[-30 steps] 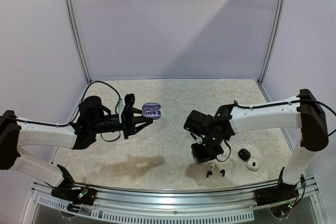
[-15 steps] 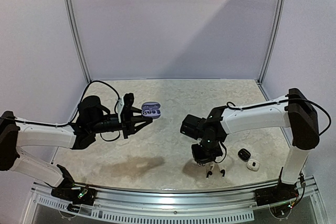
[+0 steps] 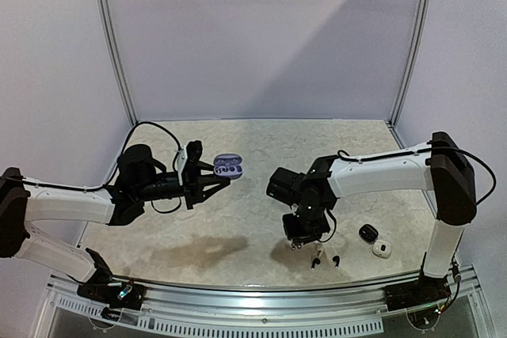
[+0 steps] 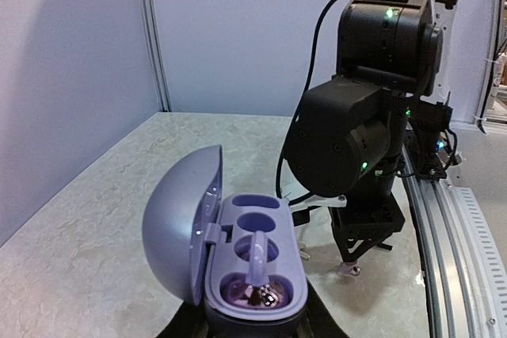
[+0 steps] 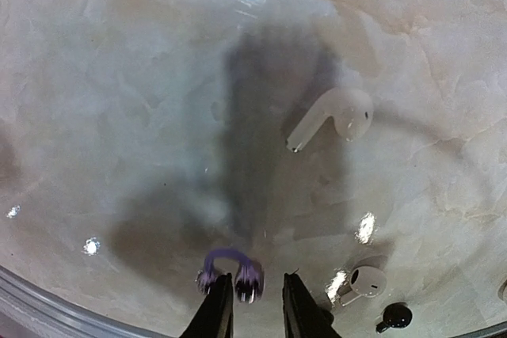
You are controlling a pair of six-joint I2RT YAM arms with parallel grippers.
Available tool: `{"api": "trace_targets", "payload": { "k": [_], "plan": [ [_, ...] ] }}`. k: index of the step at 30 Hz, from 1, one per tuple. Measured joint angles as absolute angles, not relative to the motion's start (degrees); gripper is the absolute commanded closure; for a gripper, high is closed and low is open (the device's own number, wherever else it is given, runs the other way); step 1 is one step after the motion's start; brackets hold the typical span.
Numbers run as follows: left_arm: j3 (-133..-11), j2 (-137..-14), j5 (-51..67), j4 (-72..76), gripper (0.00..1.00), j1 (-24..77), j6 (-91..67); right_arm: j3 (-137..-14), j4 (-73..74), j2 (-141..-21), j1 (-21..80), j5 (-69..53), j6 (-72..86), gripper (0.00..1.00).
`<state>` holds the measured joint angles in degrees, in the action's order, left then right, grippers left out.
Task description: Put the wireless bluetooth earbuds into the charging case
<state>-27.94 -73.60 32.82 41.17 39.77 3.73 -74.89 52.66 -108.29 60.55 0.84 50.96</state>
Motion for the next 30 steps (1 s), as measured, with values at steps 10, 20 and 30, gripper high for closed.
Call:
{"api": "trace_targets", "payload": {
  "k": [10,20,30],
  "plan": [
    [-27.97,-73.60,32.80,41.06,1.00,39.77,4.34,-75.94,54.81,-108.29,58.00,-2.28,44.38,0.75],
    [-27.94,-73.38,32.77,40.77,1.00,39.77,4.56,-75.68,48.58,-106.72,57.25,-5.17,19.42,0.76],
    [-27.94,-72.64,32.75,39.66,1.00,39.77,5.54,-75.31,47.51,-106.74,54.35,-8.56,-4.80,0.80]
  ]
}}
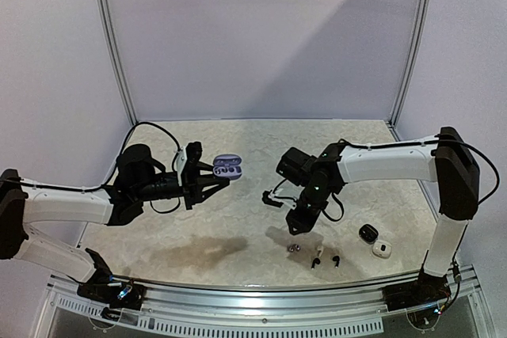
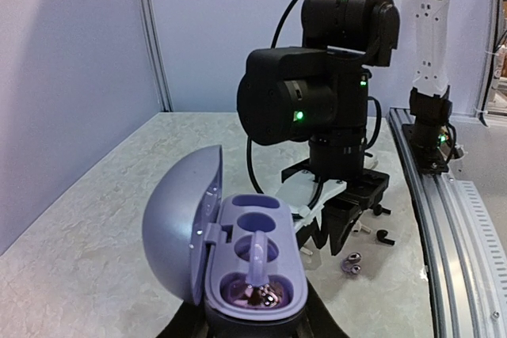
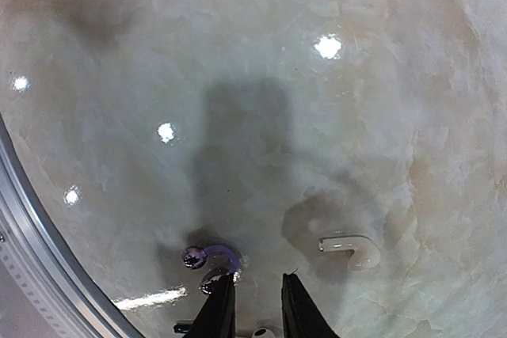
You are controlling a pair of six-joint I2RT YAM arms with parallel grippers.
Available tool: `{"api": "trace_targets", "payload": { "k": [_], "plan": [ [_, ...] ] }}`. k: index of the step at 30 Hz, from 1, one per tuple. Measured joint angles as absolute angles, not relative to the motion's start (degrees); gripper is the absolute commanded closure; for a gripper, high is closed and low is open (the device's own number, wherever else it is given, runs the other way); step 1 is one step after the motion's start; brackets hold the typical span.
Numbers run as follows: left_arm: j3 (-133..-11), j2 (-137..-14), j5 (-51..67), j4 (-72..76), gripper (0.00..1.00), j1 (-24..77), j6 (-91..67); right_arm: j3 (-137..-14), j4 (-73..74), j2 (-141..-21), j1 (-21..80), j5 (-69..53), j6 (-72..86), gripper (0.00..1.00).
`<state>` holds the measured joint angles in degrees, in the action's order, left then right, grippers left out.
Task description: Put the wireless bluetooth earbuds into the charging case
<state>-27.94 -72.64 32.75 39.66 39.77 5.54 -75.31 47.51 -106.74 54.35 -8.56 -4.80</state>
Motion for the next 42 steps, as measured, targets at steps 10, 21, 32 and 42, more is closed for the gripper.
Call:
{"api": "trace_targets", "payload": {
  "k": [10,21,32,42],
  "plan": [
    [-27.94,-72.64,32.75,39.57,1.00,39.77,5.61,-73.87,47.20,-107.98,54.35,-10.87,-10.90,0.82],
    [-27.92,-72.64,32.75,39.57,1.00,39.77,5.61,-73.30,46.94,-109.78,54.37,-12.86,-11.70,0.84],
    [-27.88,-72.64,32.73,39.55,1.00,39.77,5.63,-73.03,47.92,-109.80,54.37,-15.25,-11.60,0.83],
    [-27.42,-72.64,32.62,39.53,1.00,39.77,5.67,-72.31,48.25,-109.80,54.37,-18.15,-10.31,0.85]
  ]
}}
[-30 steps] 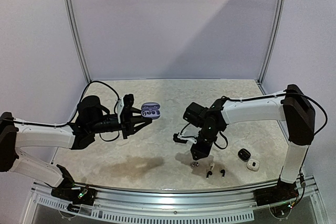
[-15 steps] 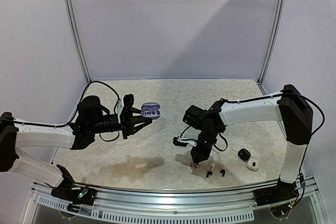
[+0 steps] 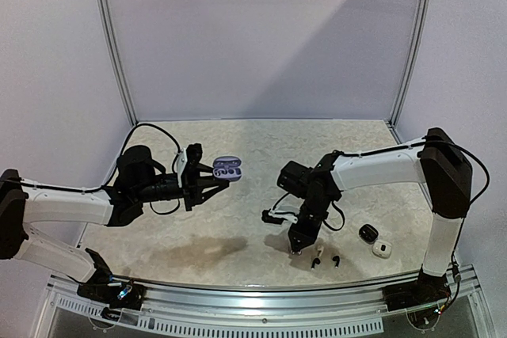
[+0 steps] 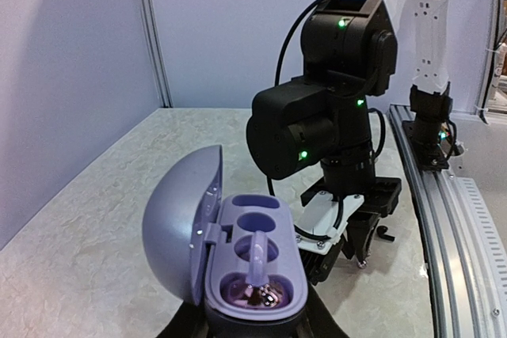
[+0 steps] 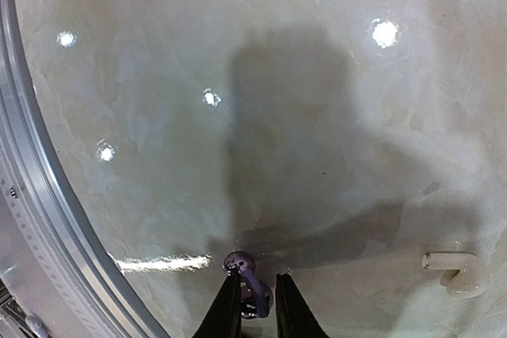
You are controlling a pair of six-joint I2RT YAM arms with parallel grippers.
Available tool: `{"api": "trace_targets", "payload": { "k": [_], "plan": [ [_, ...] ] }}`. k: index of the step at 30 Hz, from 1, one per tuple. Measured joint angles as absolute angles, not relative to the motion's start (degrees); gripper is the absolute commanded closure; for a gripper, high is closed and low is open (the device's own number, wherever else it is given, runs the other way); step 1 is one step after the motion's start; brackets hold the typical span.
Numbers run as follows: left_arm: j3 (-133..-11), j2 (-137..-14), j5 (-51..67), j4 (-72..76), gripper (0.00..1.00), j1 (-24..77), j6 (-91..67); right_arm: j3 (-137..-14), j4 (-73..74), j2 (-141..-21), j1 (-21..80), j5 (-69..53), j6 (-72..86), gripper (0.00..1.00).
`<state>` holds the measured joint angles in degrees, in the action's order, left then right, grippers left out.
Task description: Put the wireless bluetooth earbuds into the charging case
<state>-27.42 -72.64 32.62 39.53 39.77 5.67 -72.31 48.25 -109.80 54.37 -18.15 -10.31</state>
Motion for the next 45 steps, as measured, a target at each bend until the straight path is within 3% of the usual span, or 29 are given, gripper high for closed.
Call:
{"api": "trace_targets", "payload": {
  "k": [14,25,31,38,45],
  "plan": [
    [-27.35,-72.64,32.60,39.51,1.00,39.77,5.82,-71.57,48.23,-109.38,54.37,-20.71,-8.88,1.00],
    [-27.35,-72.64,32.58,39.51,1.00,39.77,5.82,-74.87,51.27,-105.97,54.37,-18.22,-8.60,1.00],
    [-27.35,-72.64,33.54,39.53,1.00,39.75,7.18,-82.65,50.57,-96.27,54.59,-12.29,-9.39,1.00],
    [-27.38,-72.64,37.50,39.53,1.00,39.77,11.99,-85.56,39.48,-84.31,58.85,-6.85,-17.63,1.00],
    [-27.38,-72.64,39.03,39.53,1.00,39.75,13.41,-88.75,30.39,-87.77,64.07,-3.57,-25.74,1.00]
  ]
}}
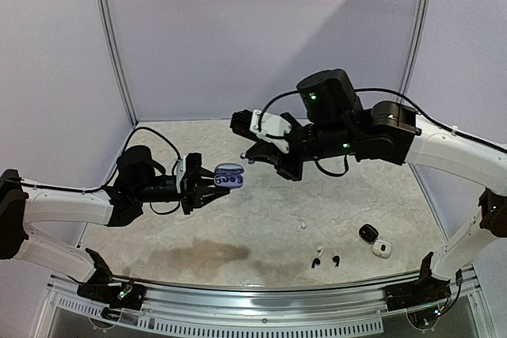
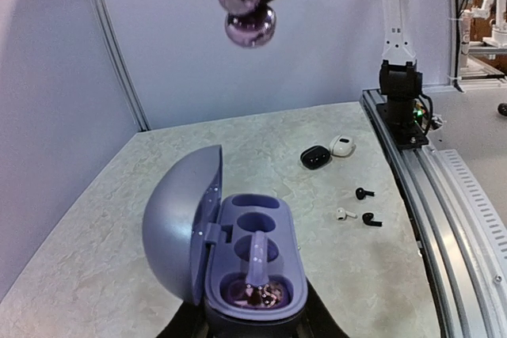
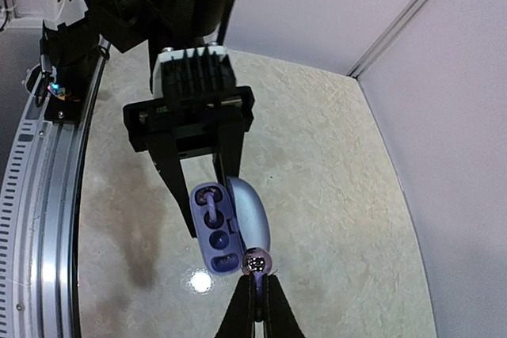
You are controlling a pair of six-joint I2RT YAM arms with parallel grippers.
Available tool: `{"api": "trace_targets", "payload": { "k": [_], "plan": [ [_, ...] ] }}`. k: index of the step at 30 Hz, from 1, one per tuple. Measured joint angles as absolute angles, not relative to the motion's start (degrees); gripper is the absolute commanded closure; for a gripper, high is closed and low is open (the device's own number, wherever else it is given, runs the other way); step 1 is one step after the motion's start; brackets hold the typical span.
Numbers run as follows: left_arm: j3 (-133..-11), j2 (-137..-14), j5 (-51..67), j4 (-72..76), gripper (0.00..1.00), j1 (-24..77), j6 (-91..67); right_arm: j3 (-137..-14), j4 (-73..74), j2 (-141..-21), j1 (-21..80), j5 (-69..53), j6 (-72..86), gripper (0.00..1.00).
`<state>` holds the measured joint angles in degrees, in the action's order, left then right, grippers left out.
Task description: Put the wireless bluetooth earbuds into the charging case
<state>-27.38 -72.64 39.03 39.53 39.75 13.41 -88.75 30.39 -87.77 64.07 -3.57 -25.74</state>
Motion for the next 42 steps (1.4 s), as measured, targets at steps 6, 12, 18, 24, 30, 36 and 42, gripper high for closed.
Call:
{"api": "trace_targets", "payload": {
  "k": [6,12,18,24,30,36,42],
  "plan": [
    [-27.38,-72.64,39.42,39.53,1.00,39.75,13.47,-89.76,28.64,-93.27,66.41,-2.00,-30.33,1.00],
    [-27.38,-72.64,39.40,39.53,1.00,39.77,13.28,-90.80,29.52,-96.20,66.76,-0.25,-33.19,1.00],
    [-27.38,-72.66,39.03,39.11,1.00,39.75,13.08,-91.44,30.26,-97.49,66.76,2.42,-35.29,1.00],
    [-27.38,-72.66,38.74,38.79,1.00,39.75,12.99,-91.46,31.99,-97.76,66.76,2.68,-36.95,1.00],
    [-27.38,-72.66,38.79,38.70,1.00,39.75,12.82,-91.46,32.18,-97.82,66.78,2.66,-37.89,1.00],
    [-27.38,-72.66,38.76,38.65,1.00,39.75,12.82,-91.46,32.14,-98.15,66.83,2.90,-38.70,1.00],
    [-27.38,-72.77,38.74,38.24,1.00,39.70,12.84,-91.46,32.12,-98.61,67.11,4.03,-40.38,0.91]
  ]
}}
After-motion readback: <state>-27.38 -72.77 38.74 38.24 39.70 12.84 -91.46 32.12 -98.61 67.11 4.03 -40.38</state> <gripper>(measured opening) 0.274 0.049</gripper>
